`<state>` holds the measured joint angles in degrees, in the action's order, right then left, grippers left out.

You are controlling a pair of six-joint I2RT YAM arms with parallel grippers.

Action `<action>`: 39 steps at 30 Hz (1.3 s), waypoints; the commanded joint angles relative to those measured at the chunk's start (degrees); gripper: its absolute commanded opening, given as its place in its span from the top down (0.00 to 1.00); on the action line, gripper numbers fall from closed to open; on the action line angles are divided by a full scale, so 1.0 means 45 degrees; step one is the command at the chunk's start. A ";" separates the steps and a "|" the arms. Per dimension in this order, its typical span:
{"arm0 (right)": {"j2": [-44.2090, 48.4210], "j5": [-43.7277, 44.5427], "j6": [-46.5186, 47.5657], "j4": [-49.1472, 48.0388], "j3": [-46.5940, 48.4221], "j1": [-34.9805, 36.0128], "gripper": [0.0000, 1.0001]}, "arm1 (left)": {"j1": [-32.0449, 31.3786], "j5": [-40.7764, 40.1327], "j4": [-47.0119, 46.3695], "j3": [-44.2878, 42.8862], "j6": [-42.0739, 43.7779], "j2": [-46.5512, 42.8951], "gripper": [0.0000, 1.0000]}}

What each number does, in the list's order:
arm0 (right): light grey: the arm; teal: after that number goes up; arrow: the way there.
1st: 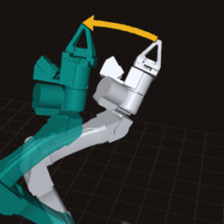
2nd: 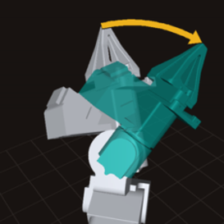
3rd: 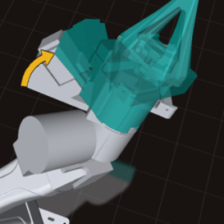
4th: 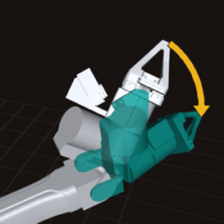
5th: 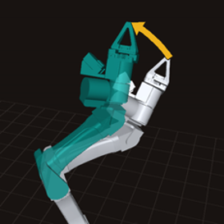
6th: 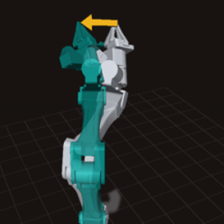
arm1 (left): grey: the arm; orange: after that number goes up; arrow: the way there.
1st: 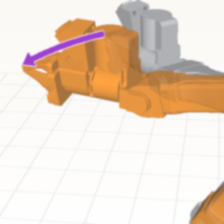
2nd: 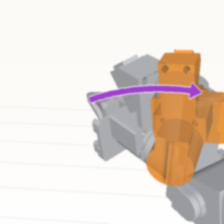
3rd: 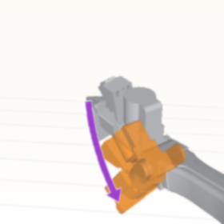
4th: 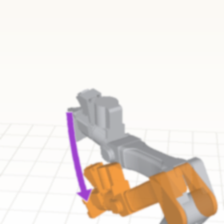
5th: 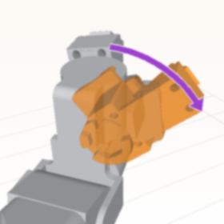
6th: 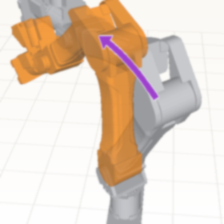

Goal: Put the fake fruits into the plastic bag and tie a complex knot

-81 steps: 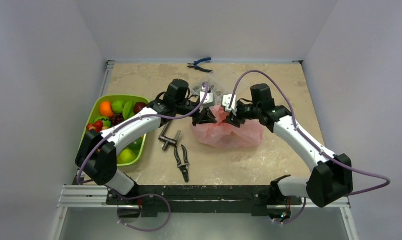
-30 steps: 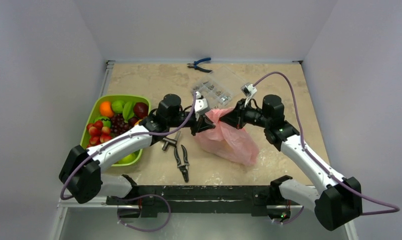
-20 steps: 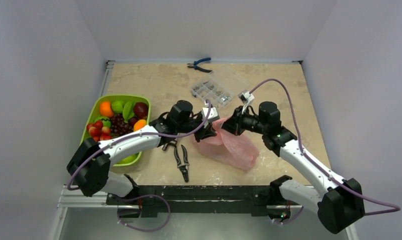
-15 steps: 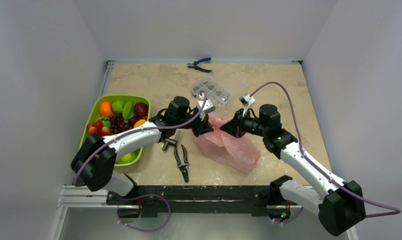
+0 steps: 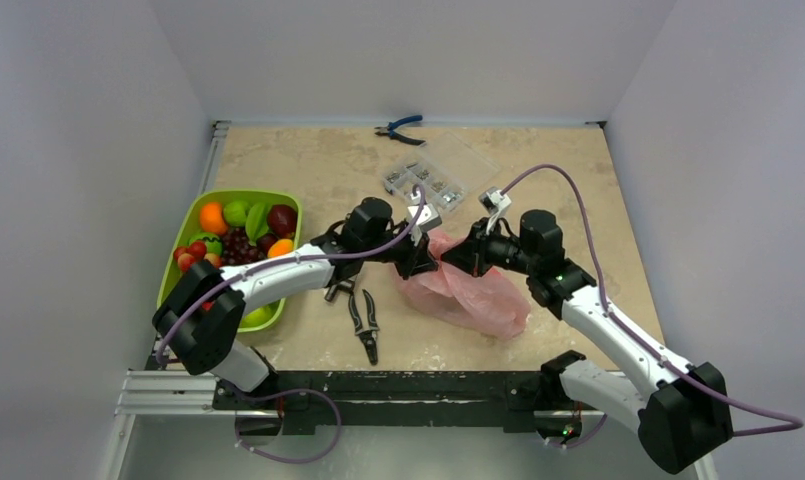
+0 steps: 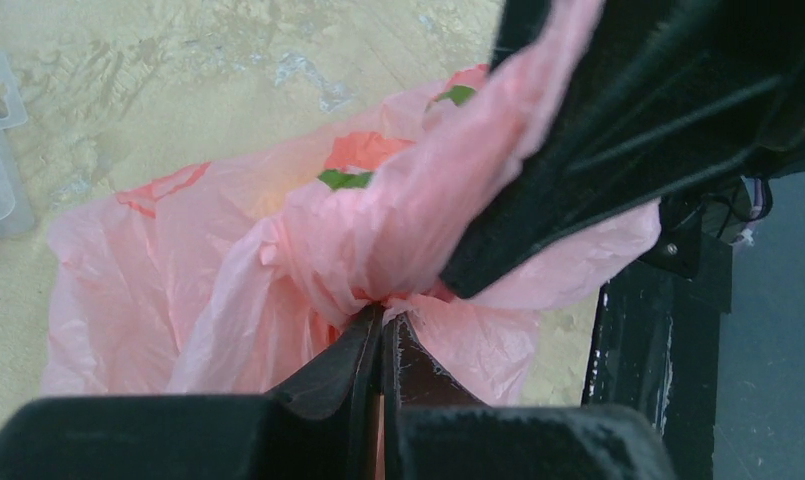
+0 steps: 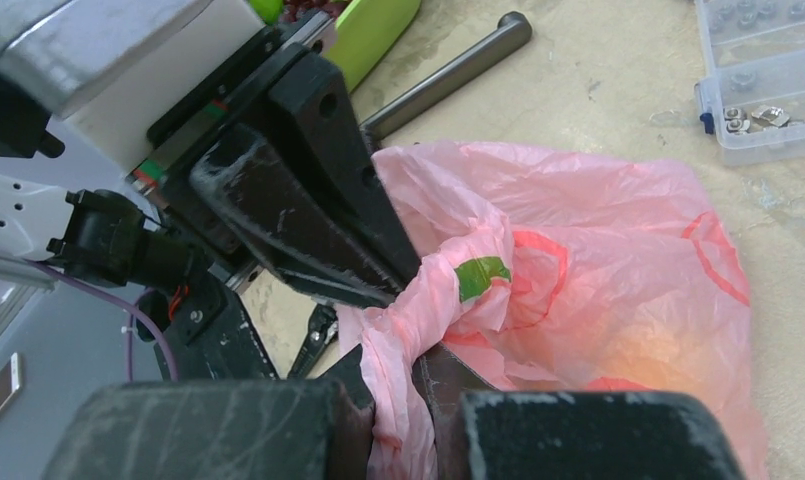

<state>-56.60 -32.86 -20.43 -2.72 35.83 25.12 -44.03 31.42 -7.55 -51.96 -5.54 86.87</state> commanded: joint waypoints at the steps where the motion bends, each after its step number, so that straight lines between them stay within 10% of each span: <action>1: 0.0430 -0.0599 -0.0107 -0.1375 0.0021 0.0000 1.00 | 0.0197 -0.0768 0.0375 -0.0586 -0.1071 0.1176 1.00; 5: 0.0552 -0.1228 0.0352 -0.0535 0.0138 0.0004 0.99 | 0.0737 0.0102 -0.1040 -0.0547 -0.2257 0.1558 1.00; 10: 0.0731 -0.2307 0.0665 0.1600 0.1793 -0.0573 0.27 | 0.0817 0.0834 -0.1407 -0.0321 -0.2321 0.1234 1.00; 14: 0.0219 -0.2900 0.0725 0.3332 0.4534 -0.1731 0.07 | 0.0839 0.1018 -0.1330 -0.0141 -0.2180 0.0879 1.00; 18: -0.0821 -0.2988 0.1385 0.4887 0.5948 -0.3701 0.14 | 0.0836 0.1161 -0.1366 0.0213 -0.2064 0.0446 1.00; 23: -0.2603 -0.2445 0.4120 0.6625 0.5275 -0.4484 0.65 | 0.0768 0.1139 -0.1283 0.0386 -0.1884 0.0147 1.00; 26: -0.3590 -0.3333 0.5607 0.7786 0.4917 -0.4400 0.77 | 0.0566 0.1055 -0.0896 0.0282 -0.1639 0.0070 1.00; 39: -0.6408 -0.6140 0.7303 0.8782 0.4463 -0.1948 0.50 | 0.0393 0.1169 -0.1781 -0.0324 -0.2710 0.1156 1.00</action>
<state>-83.68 -53.43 11.70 38.20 56.53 13.58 -42.28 35.38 -11.42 -51.09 -15.51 91.26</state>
